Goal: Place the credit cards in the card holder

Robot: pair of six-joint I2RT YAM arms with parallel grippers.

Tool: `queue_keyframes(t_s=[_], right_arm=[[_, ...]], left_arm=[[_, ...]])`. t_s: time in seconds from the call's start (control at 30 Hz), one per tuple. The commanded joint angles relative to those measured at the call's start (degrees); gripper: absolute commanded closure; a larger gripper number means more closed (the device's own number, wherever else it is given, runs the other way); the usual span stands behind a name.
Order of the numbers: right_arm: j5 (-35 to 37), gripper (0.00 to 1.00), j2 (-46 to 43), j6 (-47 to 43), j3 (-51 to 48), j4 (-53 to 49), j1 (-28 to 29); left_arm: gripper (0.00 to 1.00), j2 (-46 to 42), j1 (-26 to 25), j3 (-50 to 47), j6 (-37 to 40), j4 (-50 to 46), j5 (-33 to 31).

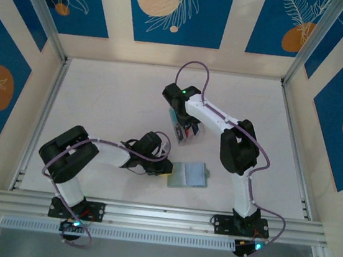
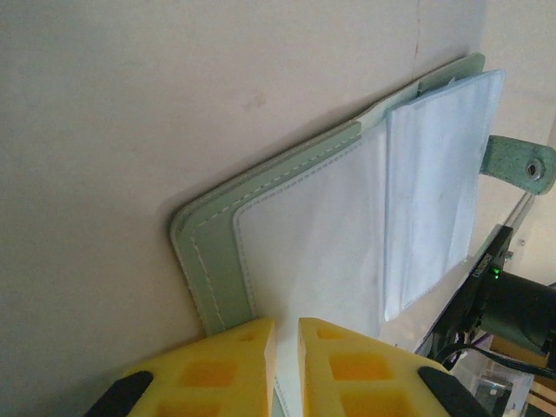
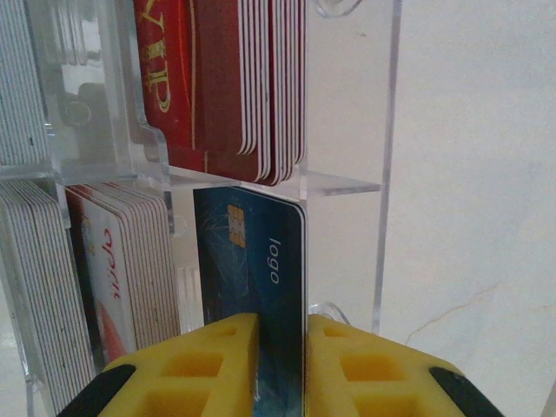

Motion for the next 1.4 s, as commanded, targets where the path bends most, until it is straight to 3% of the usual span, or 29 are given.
queue_keyframes(t_s=[0.0, 0.13, 1.37], right_arm=[[1.50, 0.79, 0.00, 0.80, -0.49, -0.69, -0.12], [4.34, 0.79, -0.51, 0.40, 0.61, -2.02, 0.92], [6.26, 0.79, -2.29, -0.59, 2.77, -4.02, 0.23]], left_arm=[[0.84, -0.40, 0.66, -0.76, 0.11, -6.60, -1.51], [0.84, -0.11, 0.81, -0.81, 0.13, -6.34, -1.40], [0.84, 0.14, 1.53, -1.34, 0.29, -5.64, -0.81]])
